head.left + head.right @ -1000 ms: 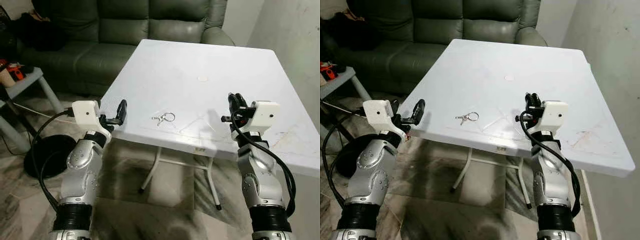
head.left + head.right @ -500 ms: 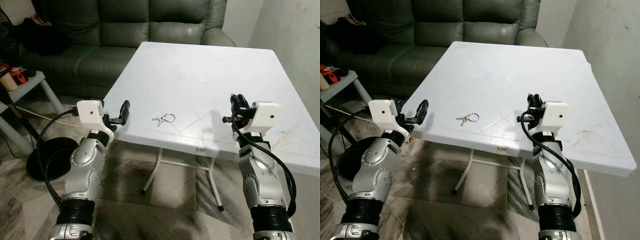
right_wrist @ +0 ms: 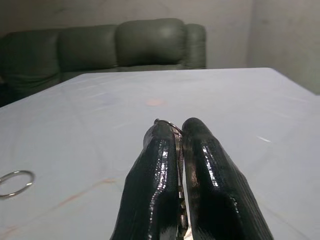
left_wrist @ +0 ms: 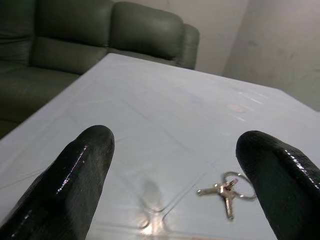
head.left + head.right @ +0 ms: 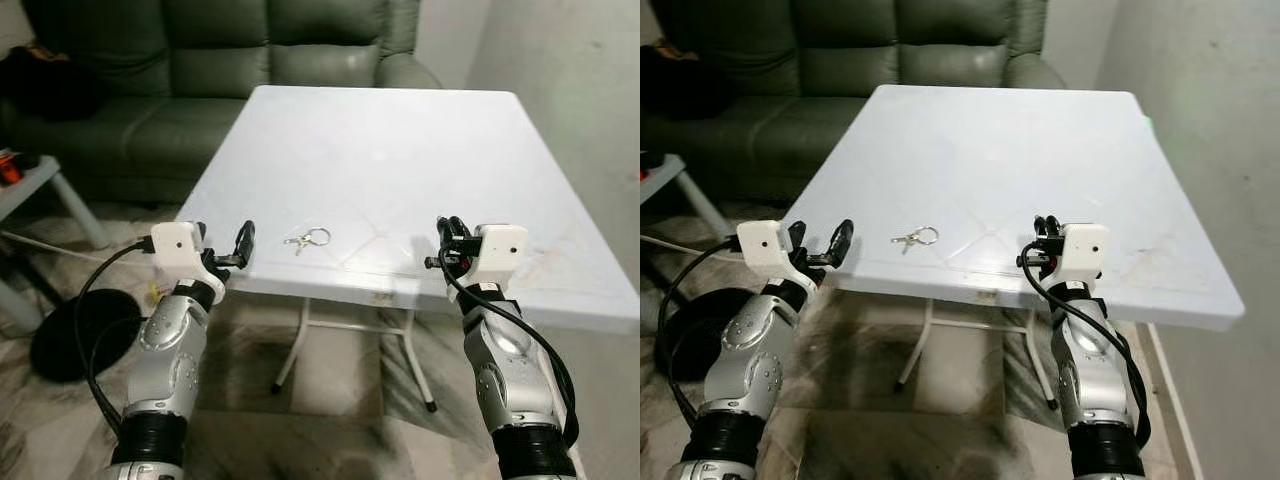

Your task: Hang keys on a hook

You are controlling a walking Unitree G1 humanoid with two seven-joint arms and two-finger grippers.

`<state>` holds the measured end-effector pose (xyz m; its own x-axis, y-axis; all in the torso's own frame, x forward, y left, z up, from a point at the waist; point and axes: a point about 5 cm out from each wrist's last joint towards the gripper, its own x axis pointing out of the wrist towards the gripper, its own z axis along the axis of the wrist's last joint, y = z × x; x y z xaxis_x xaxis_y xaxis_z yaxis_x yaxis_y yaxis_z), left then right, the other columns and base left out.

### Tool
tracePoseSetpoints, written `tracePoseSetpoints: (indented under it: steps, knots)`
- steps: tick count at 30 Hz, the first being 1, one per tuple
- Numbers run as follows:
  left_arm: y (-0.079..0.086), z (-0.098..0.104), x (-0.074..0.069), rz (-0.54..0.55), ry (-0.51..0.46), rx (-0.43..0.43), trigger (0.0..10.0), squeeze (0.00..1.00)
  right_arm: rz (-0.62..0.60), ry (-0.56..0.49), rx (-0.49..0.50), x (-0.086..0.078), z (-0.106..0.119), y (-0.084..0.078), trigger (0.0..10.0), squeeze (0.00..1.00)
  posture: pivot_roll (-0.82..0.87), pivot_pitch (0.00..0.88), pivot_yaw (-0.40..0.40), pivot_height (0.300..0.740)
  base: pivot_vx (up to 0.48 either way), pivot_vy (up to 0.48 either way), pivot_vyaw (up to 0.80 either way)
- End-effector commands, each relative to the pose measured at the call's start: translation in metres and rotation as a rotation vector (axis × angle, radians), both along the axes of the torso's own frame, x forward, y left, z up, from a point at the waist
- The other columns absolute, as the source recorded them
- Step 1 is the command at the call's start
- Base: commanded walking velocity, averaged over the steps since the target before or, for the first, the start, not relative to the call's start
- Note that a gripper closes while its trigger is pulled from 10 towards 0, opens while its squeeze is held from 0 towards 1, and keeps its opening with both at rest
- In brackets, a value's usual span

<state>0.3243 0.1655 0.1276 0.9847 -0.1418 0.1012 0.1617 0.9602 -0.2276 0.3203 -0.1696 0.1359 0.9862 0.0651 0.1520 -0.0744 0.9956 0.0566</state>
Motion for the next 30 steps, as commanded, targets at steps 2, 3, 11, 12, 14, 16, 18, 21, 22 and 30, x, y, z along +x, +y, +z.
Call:
tracePoseSetpoints:
  steps: [2, 3, 11, 12, 14, 16, 18, 21, 22, 30]
  knots:
    - [0.0030, 0.0018, 0.0024, 0.020, 0.001, -0.005, 10.0, 0.00, 0.005, -0.007, 0.003, 0.0040, 0.0051, 0.0045, 10.0, 0.00, -0.06, 0.000, 0.003, 0.740, 0.000, 0.000, -0.72]
    - [0.0033, 0.0018, 0.0028, 0.024, 0.002, -0.003, 10.0, 0.00, 0.007, -0.008, 0.003, 0.0045, 0.0054, 0.0053, 10.0, 0.00, -0.06, 0.000, 0.002, 0.740, 0.000, 0.000, -0.71]
    - [0.0054, 0.0037, 0.0049, 0.032, 0.004, 0.012, 10.0, 0.00, 0.017, -0.009, 0.003, 0.0060, 0.0056, 0.0086, 10.0, 0.00, -0.05, 0.000, 0.000, 0.740, 0.000, 0.000, -0.72]
    - [0.0065, 0.0044, 0.0055, 0.034, 0.004, 0.014, 10.0, 0.00, 0.018, -0.008, 0.002, 0.0063, 0.0055, 0.0086, 10.0, 0.00, -0.05, 0.000, 0.001, 0.740, 0.000, 0.000, -0.71]
    - [0.0082, 0.0052, 0.0062, 0.038, 0.003, 0.016, 10.0, 0.00, 0.018, -0.009, 0.002, 0.0066, 0.0056, 0.0083, 10.0, 0.00, -0.05, 0.000, 0.001, 0.740, 0.000, 0.000, -0.72]
    - [0.0091, 0.0059, 0.0067, 0.041, 0.002, 0.018, 10.0, 0.00, 0.018, -0.010, 0.003, 0.0068, 0.0058, 0.0083, 10.0, 0.00, -0.05, 0.000, 0.002, 0.740, 0.000, 0.000, -0.71]
    - [0.0099, 0.0065, 0.0075, 0.043, 0.002, 0.019, 10.0, 0.00, 0.018, -0.010, 0.004, 0.0074, 0.0059, 0.0087, 10.0, 0.00, -0.04, 0.000, 0.001, 0.740, 0.000, 0.000, -0.72]
    - [0.0105, 0.0079, 0.0085, 0.045, -0.001, 0.019, 10.0, 0.00, 0.018, -0.012, 0.007, 0.0086, 0.0065, 0.0093, 10.0, 0.00, -0.04, 0.000, 0.000, 0.740, 0.000, 0.000, -0.72]
    - [0.0105, 0.0079, 0.0085, 0.045, -0.001, 0.019, 10.0, 0.00, 0.018, -0.012, 0.007, 0.0086, 0.0065, 0.0093, 10.0, 0.00, -0.04, 0.000, 0.000, 0.740, 0.000, 0.000, -0.71]
    - [0.0104, 0.0091, 0.0103, 0.051, 0.002, 0.018, 10.0, 0.00, 0.020, -0.017, 0.009, 0.0113, 0.0082, 0.0101, 10.0, 0.00, -0.04, 0.000, -0.004, 0.740, 0.000, 0.000, -0.72]
